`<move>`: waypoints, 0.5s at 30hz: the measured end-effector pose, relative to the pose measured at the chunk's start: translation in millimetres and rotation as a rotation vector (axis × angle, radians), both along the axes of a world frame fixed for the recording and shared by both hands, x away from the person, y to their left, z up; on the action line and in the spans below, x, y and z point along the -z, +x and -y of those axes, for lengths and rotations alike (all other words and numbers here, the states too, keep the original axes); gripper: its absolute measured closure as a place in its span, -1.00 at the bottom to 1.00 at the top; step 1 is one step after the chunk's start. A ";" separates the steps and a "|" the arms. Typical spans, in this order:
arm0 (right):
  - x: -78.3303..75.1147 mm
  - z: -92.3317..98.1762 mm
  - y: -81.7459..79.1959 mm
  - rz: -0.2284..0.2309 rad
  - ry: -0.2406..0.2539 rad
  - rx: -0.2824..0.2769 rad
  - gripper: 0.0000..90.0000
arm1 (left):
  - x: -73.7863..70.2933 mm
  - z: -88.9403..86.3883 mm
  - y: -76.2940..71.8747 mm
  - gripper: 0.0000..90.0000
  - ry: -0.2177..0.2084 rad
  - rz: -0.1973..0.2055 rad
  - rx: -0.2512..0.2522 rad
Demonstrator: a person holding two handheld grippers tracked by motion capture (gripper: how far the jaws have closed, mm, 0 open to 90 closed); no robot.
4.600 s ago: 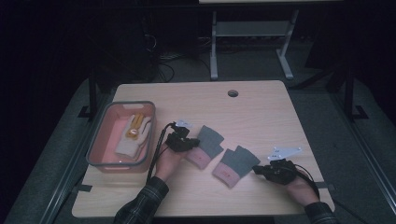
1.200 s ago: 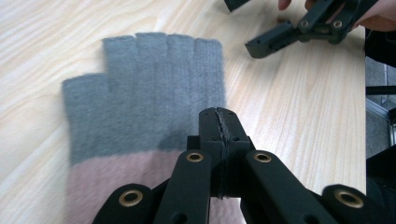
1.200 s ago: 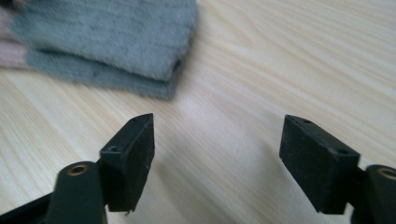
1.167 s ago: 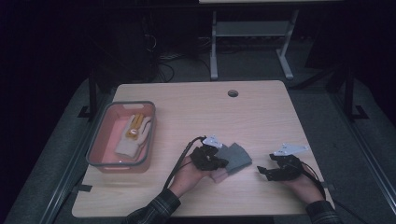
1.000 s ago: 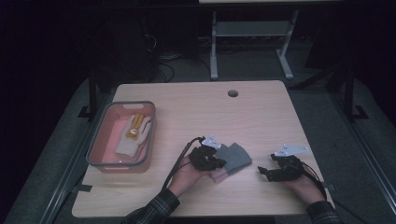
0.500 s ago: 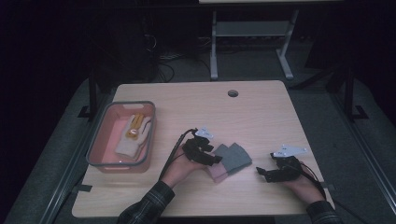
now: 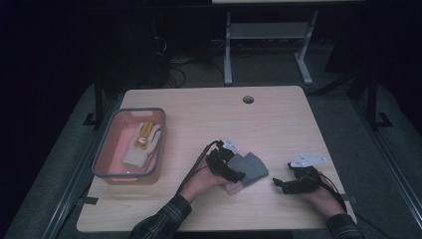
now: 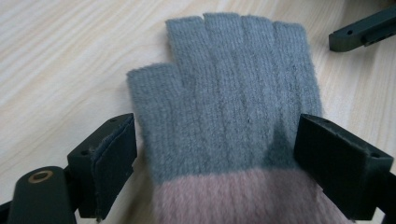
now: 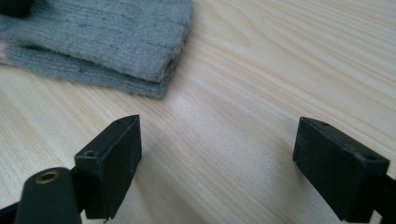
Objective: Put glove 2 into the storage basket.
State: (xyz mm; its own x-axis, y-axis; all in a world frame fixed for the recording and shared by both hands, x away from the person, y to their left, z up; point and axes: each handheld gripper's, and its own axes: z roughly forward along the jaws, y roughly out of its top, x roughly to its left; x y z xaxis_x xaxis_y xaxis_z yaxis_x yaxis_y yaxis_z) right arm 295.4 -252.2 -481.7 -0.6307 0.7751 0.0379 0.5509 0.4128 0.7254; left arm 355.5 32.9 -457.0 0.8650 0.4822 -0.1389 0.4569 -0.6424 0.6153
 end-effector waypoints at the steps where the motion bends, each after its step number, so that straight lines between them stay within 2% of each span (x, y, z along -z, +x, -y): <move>1: -0.1 -0.1 -0.2 -0.004 0.002 0.001 -0.67 | 2.0 1.5 -0.3 -0.72 0.006 -0.002 0.000; 3: -0.1 -0.2 -0.3 -0.004 0.002 0.002 -0.67 | 4.4 1.7 0.4 -0.72 -0.001 -0.015 -0.009; 4: -0.1 -0.2 -0.3 -0.004 0.001 0.002 -0.67 | 5.3 0.6 1.6 -0.72 0.004 -0.022 0.003; 6: -0.1 -0.2 -0.3 -0.005 0.002 0.002 -0.67 | 7.1 0.6 0.6 -0.72 -0.016 -0.018 -0.005; 7: -0.1 -0.2 -0.3 -0.005 0.002 0.002 -0.67 | 6.6 0.2 0.9 -0.72 0.000 -0.011 0.006; 10: 0.0 -0.2 -0.3 -0.004 0.001 0.002 -0.67 | 7.2 1.9 -1.6 -0.68 -0.003 0.005 0.003; 14: 0.0 -0.2 -0.3 -0.004 0.001 0.002 -0.67 | 4.6 1.5 -3.4 -0.42 0.000 0.004 0.026; 15: 0.0 -0.2 -0.3 -0.004 0.001 0.001 -0.67 | 3.9 1.3 -4.1 -0.29 -0.004 -0.004 0.038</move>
State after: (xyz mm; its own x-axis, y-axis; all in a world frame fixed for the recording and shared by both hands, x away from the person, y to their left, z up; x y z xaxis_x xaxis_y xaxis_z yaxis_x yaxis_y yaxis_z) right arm 295.1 -252.0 -481.7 -0.6295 0.7759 0.0415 0.5544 0.4111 0.7237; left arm 351.3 31.6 -460.9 0.8819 0.4489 -0.1443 0.4351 -0.6568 0.6158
